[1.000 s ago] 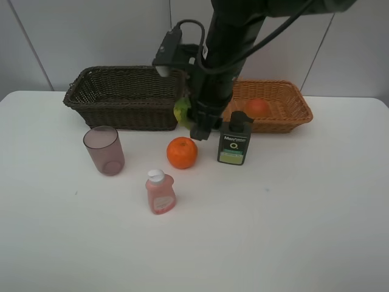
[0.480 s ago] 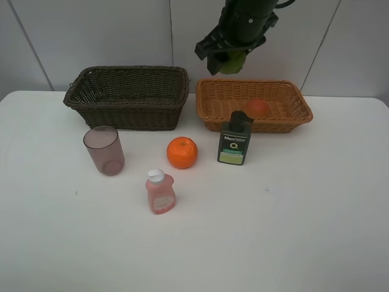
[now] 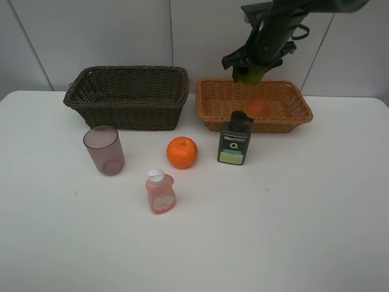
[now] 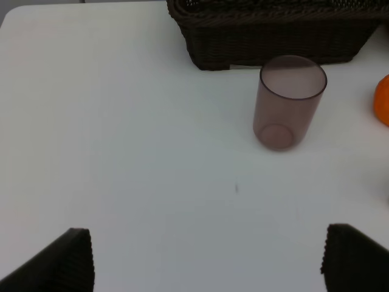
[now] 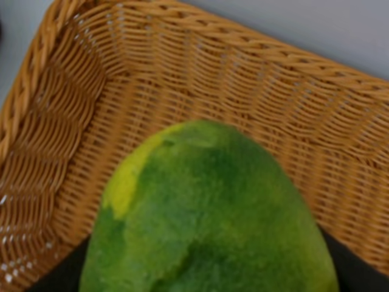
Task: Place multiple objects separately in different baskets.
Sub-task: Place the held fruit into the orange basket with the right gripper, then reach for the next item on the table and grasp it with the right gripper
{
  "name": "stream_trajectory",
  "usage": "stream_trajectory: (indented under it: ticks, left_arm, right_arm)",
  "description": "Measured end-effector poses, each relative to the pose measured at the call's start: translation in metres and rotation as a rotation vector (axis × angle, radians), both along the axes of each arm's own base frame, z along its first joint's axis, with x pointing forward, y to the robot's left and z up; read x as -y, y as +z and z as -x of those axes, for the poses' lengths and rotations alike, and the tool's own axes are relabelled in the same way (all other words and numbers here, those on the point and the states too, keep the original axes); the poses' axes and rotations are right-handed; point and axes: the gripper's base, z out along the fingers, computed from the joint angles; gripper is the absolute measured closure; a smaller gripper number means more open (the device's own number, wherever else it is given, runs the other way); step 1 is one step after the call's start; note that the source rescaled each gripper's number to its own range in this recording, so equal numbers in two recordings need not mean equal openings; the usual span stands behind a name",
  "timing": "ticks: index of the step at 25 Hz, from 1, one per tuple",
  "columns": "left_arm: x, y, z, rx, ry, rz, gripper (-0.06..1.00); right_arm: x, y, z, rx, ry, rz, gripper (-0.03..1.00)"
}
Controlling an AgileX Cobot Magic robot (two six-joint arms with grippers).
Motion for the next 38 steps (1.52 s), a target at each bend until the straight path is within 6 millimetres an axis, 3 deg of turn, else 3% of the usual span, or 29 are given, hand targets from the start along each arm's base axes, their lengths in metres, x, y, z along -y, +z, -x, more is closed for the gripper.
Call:
stream_trajectory:
  ticks: [11,13,15,16,20,23,28,33,38]
  left_arm:
    - [0.0,0.0,0.0,0.0,0.0,0.0,-0.03]
    - [0.0,0.0,0.0,0.0,0.0,0.0,-0.03]
    - [0.0,0.0,0.0,0.0,0.0,0.0,-0.03]
    - [0.0,0.0,0.0,0.0,0.0,0.0,-0.03]
    - [0.0,0.0,0.0,0.0,0.0,0.0,-0.03]
    - [0.0,0.0,0.0,0.0,0.0,0.0,-0.03]
    - [0.0,0.0,0.0,0.0,0.0,0.0,-0.03]
    - [0.0,0.0,0.0,0.0,0.0,0.0,-0.03]
    - [0.0,0.0,0.0,0.0,0.0,0.0,-0.03]
  right_arm:
    - [-0.01,-0.061,-0.022,0.022,0.018,-0.034,0.59]
    - [-0.01,-0.067,-0.022,0.01,0.017,-0.031,0.46]
    - [-0.01,-0.069,-0.022,0.007,0.017,-0.03,0.17]
    - [-0.01,-0.069,-0.023,0.01,0.017,-0.031,0.09]
    - [-0.01,-0.069,-0.022,0.0,0.018,-0.022,-0.01]
    - [-0.008,-0.06,-0.019,0.001,0.034,0.003,-0.01]
    - [-0.016,-0.018,-0.003,0.02,0.145,0.068,-0.02]
    - [-0.041,0.018,0.033,-0.054,0.383,0.164,-0.03]
    - [-0.061,0.035,0.072,-0.191,0.567,0.263,-0.03]
